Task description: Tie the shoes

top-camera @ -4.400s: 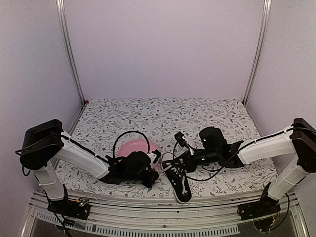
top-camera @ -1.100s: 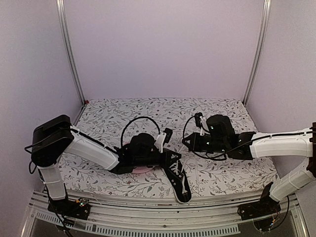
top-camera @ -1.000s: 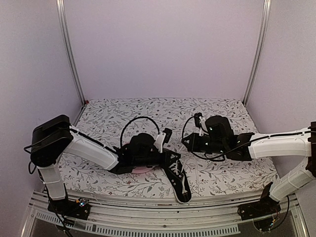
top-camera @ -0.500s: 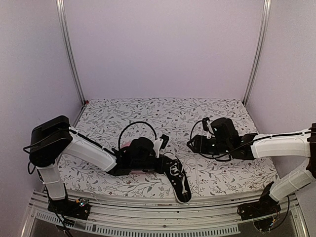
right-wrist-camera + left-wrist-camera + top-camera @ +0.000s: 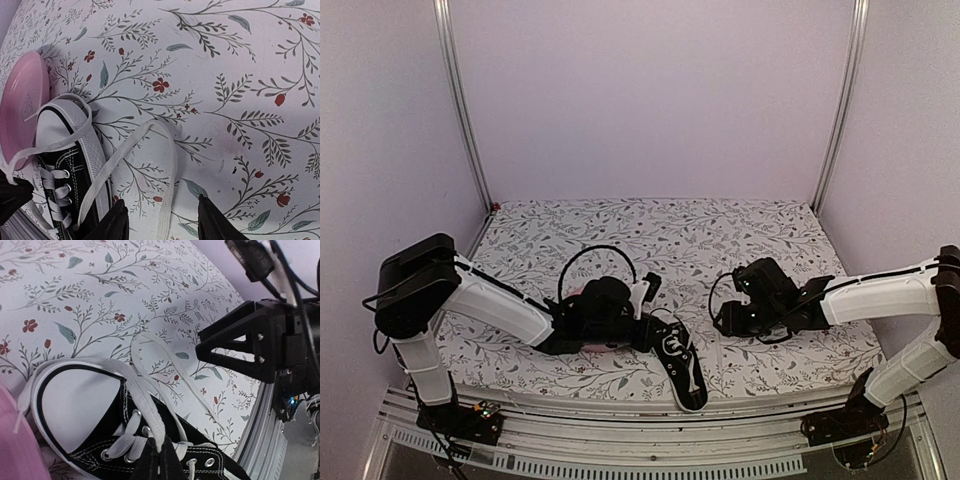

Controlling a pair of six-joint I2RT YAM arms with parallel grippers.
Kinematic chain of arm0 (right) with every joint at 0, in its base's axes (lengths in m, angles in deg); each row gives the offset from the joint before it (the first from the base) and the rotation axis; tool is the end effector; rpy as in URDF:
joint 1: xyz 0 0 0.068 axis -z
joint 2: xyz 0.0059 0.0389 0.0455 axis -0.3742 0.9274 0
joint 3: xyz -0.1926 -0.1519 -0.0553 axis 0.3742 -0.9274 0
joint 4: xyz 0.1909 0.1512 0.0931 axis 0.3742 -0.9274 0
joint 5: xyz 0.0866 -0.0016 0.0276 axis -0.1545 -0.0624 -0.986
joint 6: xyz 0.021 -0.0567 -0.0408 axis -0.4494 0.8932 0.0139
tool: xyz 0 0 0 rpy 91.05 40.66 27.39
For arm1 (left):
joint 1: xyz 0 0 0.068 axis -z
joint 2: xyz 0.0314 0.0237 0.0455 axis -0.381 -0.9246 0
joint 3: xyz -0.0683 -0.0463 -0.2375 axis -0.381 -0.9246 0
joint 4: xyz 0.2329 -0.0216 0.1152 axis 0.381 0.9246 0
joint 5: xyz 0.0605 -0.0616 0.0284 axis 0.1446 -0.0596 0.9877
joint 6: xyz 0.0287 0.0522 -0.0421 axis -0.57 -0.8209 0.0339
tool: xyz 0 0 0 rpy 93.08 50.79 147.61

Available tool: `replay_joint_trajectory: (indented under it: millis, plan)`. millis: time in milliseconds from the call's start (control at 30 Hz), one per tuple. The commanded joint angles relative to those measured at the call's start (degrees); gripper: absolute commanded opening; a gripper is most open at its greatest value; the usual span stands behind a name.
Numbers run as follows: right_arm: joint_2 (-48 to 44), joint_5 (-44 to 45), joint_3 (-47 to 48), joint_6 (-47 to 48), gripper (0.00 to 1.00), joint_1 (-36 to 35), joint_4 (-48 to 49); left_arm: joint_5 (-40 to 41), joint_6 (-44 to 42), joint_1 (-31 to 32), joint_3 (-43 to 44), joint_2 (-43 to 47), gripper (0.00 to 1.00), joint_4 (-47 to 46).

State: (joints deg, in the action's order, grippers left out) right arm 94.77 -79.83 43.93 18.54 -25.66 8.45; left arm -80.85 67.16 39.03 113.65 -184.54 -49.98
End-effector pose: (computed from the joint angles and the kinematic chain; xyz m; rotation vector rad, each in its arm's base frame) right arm 0.1976 0.2082 0.1245 -0.1209 2.5493 0.5245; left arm 0.1799 -0.3379 0.1060 0.5263 2.2262 -1.0443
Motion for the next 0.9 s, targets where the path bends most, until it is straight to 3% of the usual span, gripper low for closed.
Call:
replay_joint_trajectory:
  millis: [0, 633, 700, 767, 867]
  plan:
    - [4.0, -0.3, 1.4, -1.5, 0.46, -1.1, 0.3, 0.0, -1.2, -0.7, 0.8, 2.0, 0.0, 1.2]
    - [13.0, 3.4, 4.2, -3.0, 0.31, -4.1, 0.9, -0.3, -3.1, -1.0, 1.8, 2.7, 0.0, 2.5]
    - [13.5, 4.3, 4.5, -3.3, 0.23, -4.2, 0.9, -0.4, -3.2, -1.0, 1.8, 2.7, 0.0, 2.5]
    - [13.7, 5.9, 4.7, -3.8, 0.06, -4.2, 0.3, -0.5, -3.4, -1.0, 1.8, 2.9, 0.0, 2.5]
    - [11.7, 9.5, 4.5, -4.3, 0.02, -4.2, -1.7, -0.6, -3.3, -1.2, 1.8, 2.9, 0.0, 2.4]
